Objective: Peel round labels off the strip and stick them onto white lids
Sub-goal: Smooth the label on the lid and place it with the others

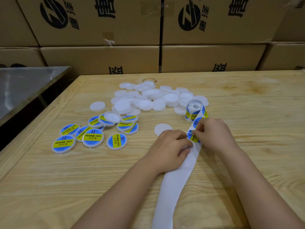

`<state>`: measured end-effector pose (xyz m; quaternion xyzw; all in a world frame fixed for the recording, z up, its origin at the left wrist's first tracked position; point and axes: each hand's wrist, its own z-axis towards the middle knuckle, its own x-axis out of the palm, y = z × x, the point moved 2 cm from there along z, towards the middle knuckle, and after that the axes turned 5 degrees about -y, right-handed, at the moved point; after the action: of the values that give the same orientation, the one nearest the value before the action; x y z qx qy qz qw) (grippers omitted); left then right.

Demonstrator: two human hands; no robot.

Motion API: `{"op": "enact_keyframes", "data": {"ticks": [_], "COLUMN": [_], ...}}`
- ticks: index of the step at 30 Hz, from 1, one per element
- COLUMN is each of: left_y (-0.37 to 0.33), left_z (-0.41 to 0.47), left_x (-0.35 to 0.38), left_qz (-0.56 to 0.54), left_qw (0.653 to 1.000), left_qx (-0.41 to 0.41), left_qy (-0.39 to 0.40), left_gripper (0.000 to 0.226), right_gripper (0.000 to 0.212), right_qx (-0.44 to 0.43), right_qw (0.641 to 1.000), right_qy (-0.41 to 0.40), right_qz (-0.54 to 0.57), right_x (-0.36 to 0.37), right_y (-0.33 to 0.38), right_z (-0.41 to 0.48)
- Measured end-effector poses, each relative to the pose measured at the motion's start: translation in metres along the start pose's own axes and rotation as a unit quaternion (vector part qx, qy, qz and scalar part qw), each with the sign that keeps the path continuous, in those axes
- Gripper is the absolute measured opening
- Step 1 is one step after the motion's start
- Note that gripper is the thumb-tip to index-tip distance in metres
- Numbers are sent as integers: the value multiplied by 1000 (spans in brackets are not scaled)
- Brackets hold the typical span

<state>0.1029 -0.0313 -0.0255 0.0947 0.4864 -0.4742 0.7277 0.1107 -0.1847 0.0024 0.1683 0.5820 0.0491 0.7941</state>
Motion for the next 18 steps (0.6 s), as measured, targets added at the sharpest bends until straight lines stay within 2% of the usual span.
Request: {"op": "enact_keyframes", "data": {"ticks": [3, 7, 11, 13, 15, 18], "left_y": [-1, -1, -2, -1, 0, -1], "left_z": [1, 0, 0, 0, 0, 1], "left_x": [-1, -2, -3, -4, -3, 0], "left_qz": [8, 12, 16, 17, 25, 43], "left_qw": [1000, 1000, 1000, 999, 999, 999], "left_qx": [-6, -19, -22, -25, -21, -9], "left_qy": [3, -6, -8, -9, -2, 19], "left_gripper": [22, 19, 20, 19, 20, 24], "right_gripper": [55, 73, 82, 76, 56, 23], "right_qx": [31, 101, 147, 165, 168, 132], "right_qw": [996, 981, 964, 946, 895, 756], "right_qy": [-4, -9, -7, -22, -45, -22], "right_qz": [80, 166, 222, 277, 411, 640], "right_x": [-9, -12, -9, -9, -12, -10], "right_y": [1, 2, -3, -4, -2, 7], "right_z": [-1, -3, 0, 2, 4, 5]}}
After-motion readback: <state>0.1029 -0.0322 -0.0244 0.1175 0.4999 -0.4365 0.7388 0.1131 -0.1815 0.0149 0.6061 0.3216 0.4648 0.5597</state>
